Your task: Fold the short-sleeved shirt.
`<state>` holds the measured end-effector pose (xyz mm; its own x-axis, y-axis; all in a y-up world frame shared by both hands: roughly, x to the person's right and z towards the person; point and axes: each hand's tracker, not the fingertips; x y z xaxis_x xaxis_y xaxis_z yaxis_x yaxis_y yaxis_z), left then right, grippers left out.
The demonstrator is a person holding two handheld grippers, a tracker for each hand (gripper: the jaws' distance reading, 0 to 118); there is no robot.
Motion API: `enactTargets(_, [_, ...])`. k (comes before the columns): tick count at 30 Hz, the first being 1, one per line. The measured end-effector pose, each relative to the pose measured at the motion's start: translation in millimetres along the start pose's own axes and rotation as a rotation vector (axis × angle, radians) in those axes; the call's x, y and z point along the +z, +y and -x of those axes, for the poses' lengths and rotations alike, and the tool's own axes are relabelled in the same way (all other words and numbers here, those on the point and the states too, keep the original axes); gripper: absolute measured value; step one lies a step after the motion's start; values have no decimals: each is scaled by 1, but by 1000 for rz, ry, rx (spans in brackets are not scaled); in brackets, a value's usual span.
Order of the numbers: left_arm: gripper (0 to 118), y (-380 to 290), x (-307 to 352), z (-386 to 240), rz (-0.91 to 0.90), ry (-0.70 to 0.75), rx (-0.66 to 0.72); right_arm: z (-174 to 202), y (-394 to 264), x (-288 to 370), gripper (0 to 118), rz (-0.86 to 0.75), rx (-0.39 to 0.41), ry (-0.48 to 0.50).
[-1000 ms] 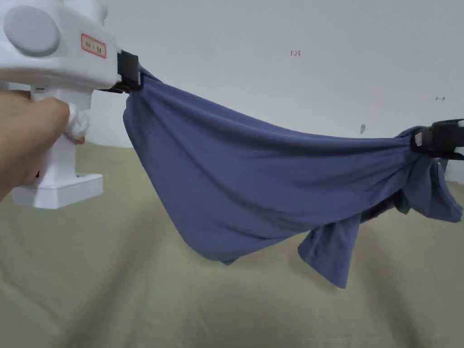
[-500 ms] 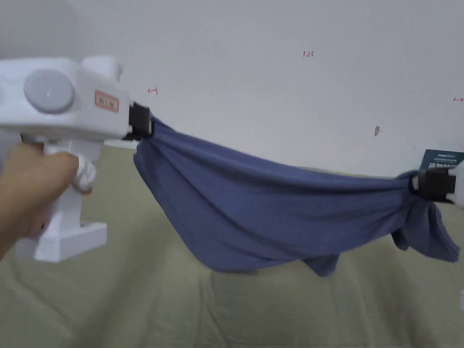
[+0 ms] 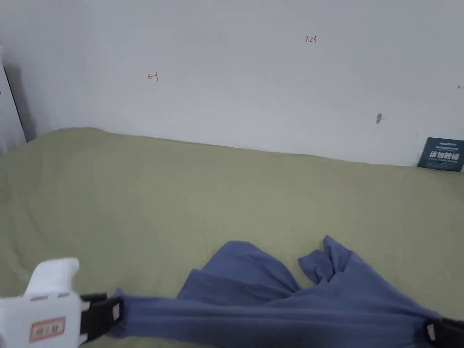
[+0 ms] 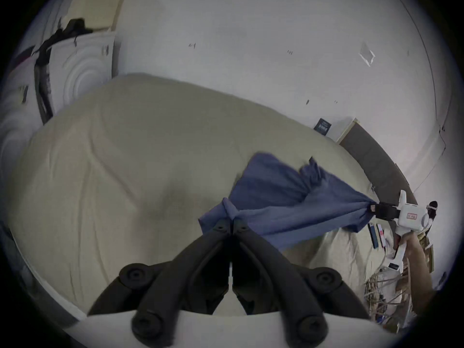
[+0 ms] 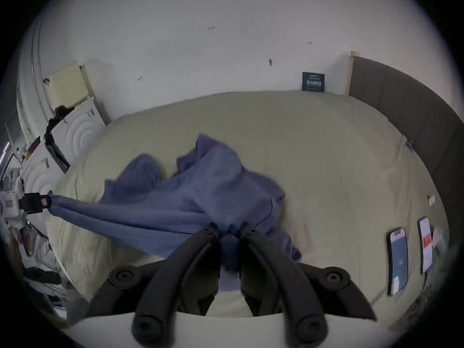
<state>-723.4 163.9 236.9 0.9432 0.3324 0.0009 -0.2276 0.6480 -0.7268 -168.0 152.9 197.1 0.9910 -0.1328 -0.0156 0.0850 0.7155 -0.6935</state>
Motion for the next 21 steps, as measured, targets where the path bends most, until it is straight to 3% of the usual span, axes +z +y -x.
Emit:
enactTargets(13, [1,-125,5,28,248,63,144,-4,-89,-7,14,95,-65,-48])
enactTargets(14, [8,-127,4,26,241,60,143,-4,-90,-7,14,91,-64,-51])
enactTargets(15, [28,-124,5,25,237,61,133,-5,-89,-8,16,77,-67,-56])
enactTargets(17, [82,-111,11,21,215,76,113,-3,-86,0,22,45,-63,-51])
enactTargets(18, [94,-104,14,25,157,59,108,-1,-83,7,33,15,-59,-44])
enactTargets(20, [94,-86,33,21,22,4,105,7,-71,29,36,-61,-57,-17])
enactTargets(21, [93,-74,42,17,-39,-16,79,9,-65,42,48,-115,-57,4])
